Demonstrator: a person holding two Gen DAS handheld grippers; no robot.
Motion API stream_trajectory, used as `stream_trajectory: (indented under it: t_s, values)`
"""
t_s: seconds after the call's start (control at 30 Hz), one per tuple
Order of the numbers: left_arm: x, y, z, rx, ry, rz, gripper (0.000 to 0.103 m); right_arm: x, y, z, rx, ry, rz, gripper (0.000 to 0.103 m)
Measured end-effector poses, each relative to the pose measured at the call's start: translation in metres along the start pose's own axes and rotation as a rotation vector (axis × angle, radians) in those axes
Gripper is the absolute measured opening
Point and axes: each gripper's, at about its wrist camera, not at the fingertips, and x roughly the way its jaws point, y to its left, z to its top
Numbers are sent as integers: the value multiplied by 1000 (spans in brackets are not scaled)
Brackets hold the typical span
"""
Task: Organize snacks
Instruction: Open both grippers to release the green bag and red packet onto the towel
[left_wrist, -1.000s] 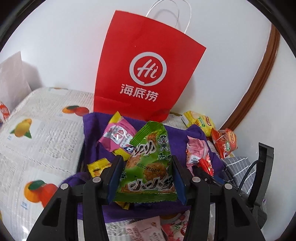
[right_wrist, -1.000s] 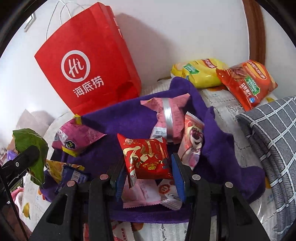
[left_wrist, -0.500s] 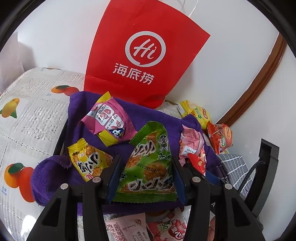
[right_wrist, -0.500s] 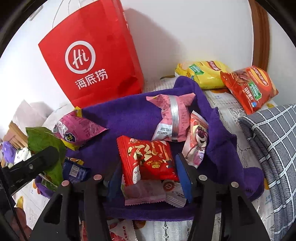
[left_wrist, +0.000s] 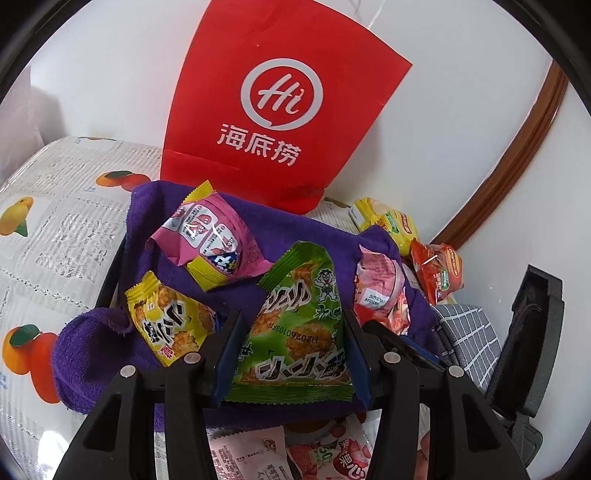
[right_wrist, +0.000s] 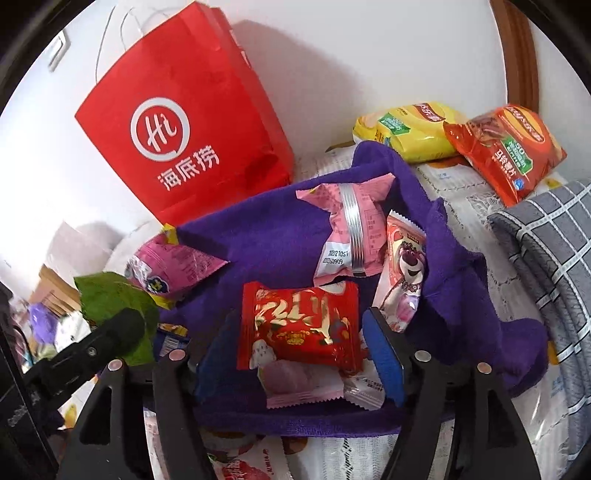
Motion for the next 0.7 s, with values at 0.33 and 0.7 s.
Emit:
stream_trajectory:
  t_s: [0.33, 0.7]
  values:
    - [6, 6, 0, -45, 2, -24, 49, -13, -2, 3, 28, -51, 27, 70]
    - [17, -4, -6, -9, 8, 22, 51, -30, -4, 7, 51, -110, 74, 70]
